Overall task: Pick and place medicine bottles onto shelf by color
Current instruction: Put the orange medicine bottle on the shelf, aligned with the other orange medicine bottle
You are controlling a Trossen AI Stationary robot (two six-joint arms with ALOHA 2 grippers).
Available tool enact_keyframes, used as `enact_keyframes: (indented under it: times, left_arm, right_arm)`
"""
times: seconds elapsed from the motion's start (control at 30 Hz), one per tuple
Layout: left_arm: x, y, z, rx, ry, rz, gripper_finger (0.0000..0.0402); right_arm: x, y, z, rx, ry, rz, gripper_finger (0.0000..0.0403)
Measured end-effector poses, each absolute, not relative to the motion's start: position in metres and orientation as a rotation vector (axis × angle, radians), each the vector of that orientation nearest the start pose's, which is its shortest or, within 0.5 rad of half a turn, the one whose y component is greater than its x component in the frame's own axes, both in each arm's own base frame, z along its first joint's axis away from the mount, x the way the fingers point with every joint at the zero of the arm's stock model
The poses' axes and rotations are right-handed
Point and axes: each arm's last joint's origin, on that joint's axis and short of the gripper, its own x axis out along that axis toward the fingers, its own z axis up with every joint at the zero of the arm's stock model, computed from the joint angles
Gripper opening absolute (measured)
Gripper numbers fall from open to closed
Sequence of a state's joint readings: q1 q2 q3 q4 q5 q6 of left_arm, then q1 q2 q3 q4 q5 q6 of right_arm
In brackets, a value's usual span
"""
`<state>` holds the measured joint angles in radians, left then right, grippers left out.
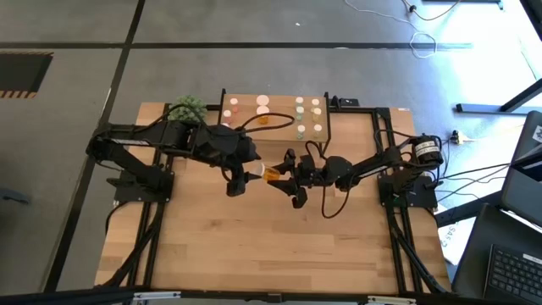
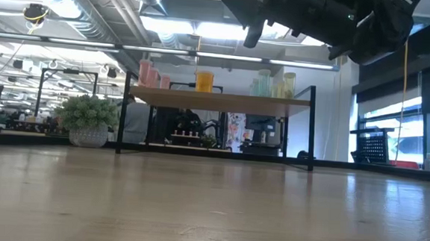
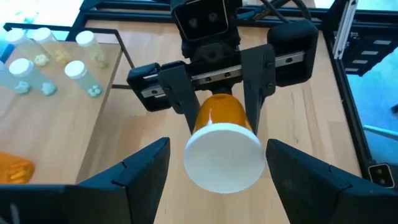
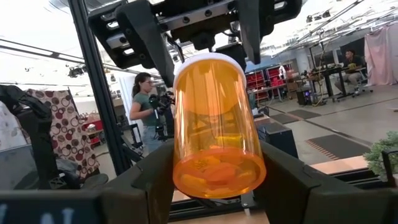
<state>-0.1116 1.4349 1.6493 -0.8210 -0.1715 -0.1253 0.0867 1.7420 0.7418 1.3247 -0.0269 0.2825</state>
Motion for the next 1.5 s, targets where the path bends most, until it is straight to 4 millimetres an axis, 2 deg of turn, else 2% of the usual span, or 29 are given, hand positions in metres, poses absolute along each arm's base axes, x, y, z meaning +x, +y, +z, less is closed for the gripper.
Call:
enact_keyframes:
  times: [0.2,0.4,0.9,1.03,1.3,1.5]
  left_arm:
    - [0.291,-0.028,0.417,-0.037,0.618,0.097,0.0261]
    - [0.291,-0.028,0.417,-0.108,0.618,0.12,0.0261]
    - [0.298,-0.029,0.41,-0.109,0.646,0.1,0.026]
    - [0.298,-0.028,0.41,-0.068,0.641,0.124,0.0244]
    - [0.298,-0.028,0.41,-0.042,0.641,0.125,0.0189]
    - [0.298,-0.028,0.41,-0.039,0.642,0.125,0.0185]
  right_arm:
    - [0.338,0.03,0.221,0.289,-0.304,0.158,0.0194]
    - [0.338,0.03,0.221,0.288,-0.306,0.158,0.0194]
    - [0.338,0.026,0.221,0.288,-0.31,0.151,0.0194]
    - [0.338,0.026,0.221,0.289,-0.31,0.149,0.0194]
    - [0.338,0.026,0.221,0.29,-0.308,0.143,0.0194]
    - [0.339,0.024,0.221,0.294,-0.312,0.117,0.0194]
